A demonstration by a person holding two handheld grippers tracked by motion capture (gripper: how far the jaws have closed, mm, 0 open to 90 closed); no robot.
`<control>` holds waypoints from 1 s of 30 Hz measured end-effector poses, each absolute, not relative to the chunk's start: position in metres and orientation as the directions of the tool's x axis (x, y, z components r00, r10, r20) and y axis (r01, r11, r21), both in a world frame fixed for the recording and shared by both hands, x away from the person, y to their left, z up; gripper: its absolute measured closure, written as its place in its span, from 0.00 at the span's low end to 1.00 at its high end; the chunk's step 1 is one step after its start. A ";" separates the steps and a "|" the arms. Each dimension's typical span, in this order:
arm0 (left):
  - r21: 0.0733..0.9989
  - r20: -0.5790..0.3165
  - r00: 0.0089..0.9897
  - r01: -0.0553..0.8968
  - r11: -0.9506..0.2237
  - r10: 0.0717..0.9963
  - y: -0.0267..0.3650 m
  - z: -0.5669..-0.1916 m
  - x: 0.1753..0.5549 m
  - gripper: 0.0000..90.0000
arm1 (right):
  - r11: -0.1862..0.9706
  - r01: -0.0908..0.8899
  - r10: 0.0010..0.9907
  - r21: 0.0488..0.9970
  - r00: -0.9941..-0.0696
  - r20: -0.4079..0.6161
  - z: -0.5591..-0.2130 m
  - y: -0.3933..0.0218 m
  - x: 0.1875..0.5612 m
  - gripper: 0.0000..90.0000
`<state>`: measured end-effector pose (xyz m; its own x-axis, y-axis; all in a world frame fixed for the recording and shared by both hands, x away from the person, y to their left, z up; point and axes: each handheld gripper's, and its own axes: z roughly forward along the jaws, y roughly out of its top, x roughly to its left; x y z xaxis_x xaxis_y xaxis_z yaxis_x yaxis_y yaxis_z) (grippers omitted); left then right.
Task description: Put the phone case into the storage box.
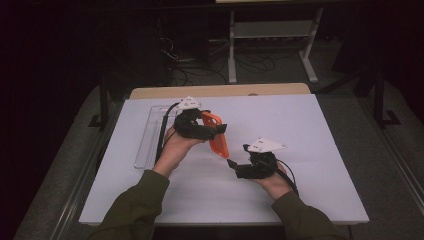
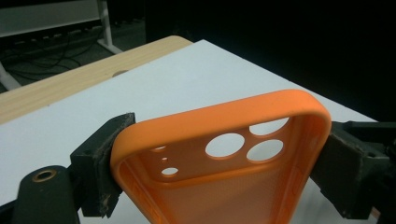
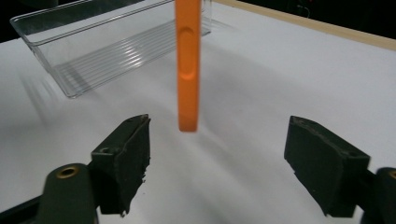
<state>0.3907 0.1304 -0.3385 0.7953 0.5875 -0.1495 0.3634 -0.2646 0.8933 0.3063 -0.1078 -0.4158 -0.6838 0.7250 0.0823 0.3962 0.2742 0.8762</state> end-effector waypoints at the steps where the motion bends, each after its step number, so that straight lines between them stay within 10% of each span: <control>1: 0.893 -0.150 0.794 0.365 -0.264 0.589 0.131 -0.337 0.391 0.16 | 0.278 0.393 0.727 0.876 -0.683 0.076 -0.416 -0.110 0.307 0.20; 11: 0.905 -0.119 0.795 0.333 -0.264 0.595 0.141 -0.322 0.397 0.16 | 0.296 0.424 0.733 0.856 -0.676 0.081 -0.418 -0.132 0.304 0.01; 30: 0.918 -0.080 0.744 0.314 -0.241 0.664 0.177 -0.299 0.416 0.16 | 0.337 0.433 0.756 0.836 -0.654 0.034 -0.426 -0.165 0.292 0.00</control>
<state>0.4161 0.1775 -0.2989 0.7438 0.6636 -0.0798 0.3137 -0.2411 0.9184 0.2918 -0.1651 -0.4258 -0.6538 0.7559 0.0340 0.4332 0.3371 0.8359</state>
